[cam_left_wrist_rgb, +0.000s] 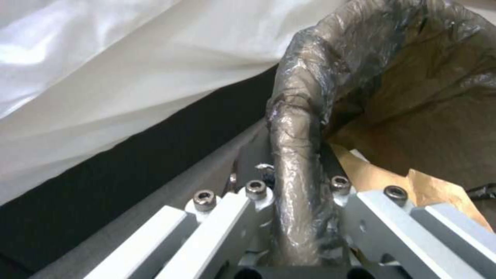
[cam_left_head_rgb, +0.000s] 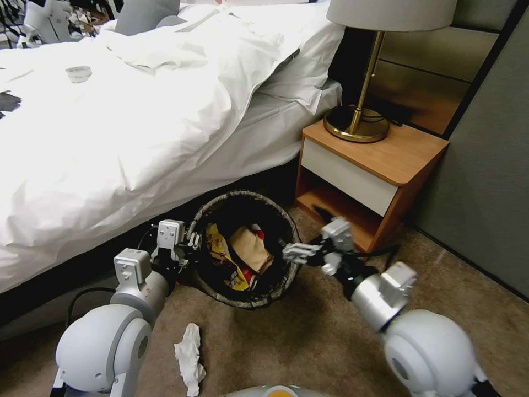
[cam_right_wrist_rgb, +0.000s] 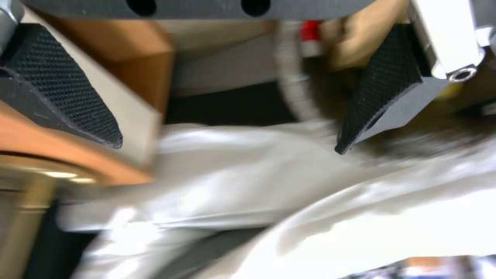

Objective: Pick up the trash bin, then pick up the garbage from the floor and place it into the trash bin.

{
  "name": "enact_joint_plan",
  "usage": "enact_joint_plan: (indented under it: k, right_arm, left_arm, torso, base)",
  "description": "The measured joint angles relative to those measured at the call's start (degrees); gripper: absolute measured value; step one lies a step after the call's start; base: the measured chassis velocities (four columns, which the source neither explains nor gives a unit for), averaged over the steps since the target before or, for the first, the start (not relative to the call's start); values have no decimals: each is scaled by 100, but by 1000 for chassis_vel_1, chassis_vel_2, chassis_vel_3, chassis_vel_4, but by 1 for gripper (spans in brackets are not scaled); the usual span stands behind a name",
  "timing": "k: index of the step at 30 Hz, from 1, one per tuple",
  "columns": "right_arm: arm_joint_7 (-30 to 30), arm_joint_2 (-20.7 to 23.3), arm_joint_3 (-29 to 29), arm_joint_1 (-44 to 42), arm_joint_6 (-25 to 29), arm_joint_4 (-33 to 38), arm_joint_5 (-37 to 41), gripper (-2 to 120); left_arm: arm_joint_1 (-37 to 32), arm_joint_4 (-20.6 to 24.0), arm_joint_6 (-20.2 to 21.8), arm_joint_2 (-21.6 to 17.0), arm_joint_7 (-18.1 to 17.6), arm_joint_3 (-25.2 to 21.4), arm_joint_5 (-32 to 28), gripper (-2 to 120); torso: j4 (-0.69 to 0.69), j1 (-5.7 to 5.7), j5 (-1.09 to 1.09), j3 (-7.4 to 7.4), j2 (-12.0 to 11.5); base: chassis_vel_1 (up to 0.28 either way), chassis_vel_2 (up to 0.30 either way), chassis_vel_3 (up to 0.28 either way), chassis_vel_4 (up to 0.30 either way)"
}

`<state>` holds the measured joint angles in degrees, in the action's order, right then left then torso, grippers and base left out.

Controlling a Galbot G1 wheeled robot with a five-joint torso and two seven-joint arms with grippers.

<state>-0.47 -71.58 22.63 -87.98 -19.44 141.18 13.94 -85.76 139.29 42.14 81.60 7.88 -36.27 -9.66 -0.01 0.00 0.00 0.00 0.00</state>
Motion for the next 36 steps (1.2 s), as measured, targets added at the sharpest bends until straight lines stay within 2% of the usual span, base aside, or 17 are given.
enact_joint_plan:
  k: [4, 7, 8, 10, 11, 13, 15, 19, 36]
  right_arm:
    - [204, -132, 314, -328, 301, 69, -2, 100]
    - [150, -320, 852, -886, 868, 26, 33, 100]
    - [150, -320, 852, -886, 868, 26, 33, 100]
    - [-371, -521, 1265, -1251, 1432, -208, -60, 100]
    - [-371, -521, 1265, -1251, 1432, -208, -60, 100]
    - [-704, -651, 1495, -1480, 1774, -360, -170, 100]
    - [-781, -713, 1565, -1651, 1982, -451, -211, 100]
    - [-787, -763, 1559, -1754, 2153, -568, -329, 100]
    - [-482, -772, 1396, -1734, 2168, -786, -400, 100]
  left_arm:
    - [-54, 11, 0, 6, 23, -91, -8, 3]
    - [-120, 41, 0, 27, 40, -191, -8, 3]
    - [-120, 41, 0, 27, 40, -191, -8, 3]
    - [-165, 62, 0, 49, 42, -217, 0, 3]
    - [-165, 62, 0, 49, 42, -217, 0, 3]
    - [-176, 72, 0, 51, 43, -223, 11, 3]
    - [-171, 73, 0, 44, 42, -229, 13, 3]
    - [-168, 73, 0, 41, 43, -233, 13, 3]
    - [-223, 156, 0, 80, 44, -241, 30, 3]
  torso:
    - [1, 0, 0, 0, 0]
    - [0, 0, -1, 0, 0]
    - [0, 0, -1, 0, 0]
    - [0, 0, 0, 0, 0]
    - [0, 0, 0, 0, 0]
    - [0, 0, 0, 0, 0]
    - [0, 0, 0, 1, 0]
    - [1, 0, 0, 0, 0]
    - [2, 1, -1, 0, 0]
  base:
    - [0, 0, 0, 0]
    - [0, 0, 0, 0]
    - [0, 0, 0, 0]
    - [0, 0, 0, 0]
    - [0, 0, 0, 0]
    - [0, 0, 0, 0]
    - [22, 27, 17, 18]
    - [46, 62, 47, 49]
    - [92, 92, 99, 94]
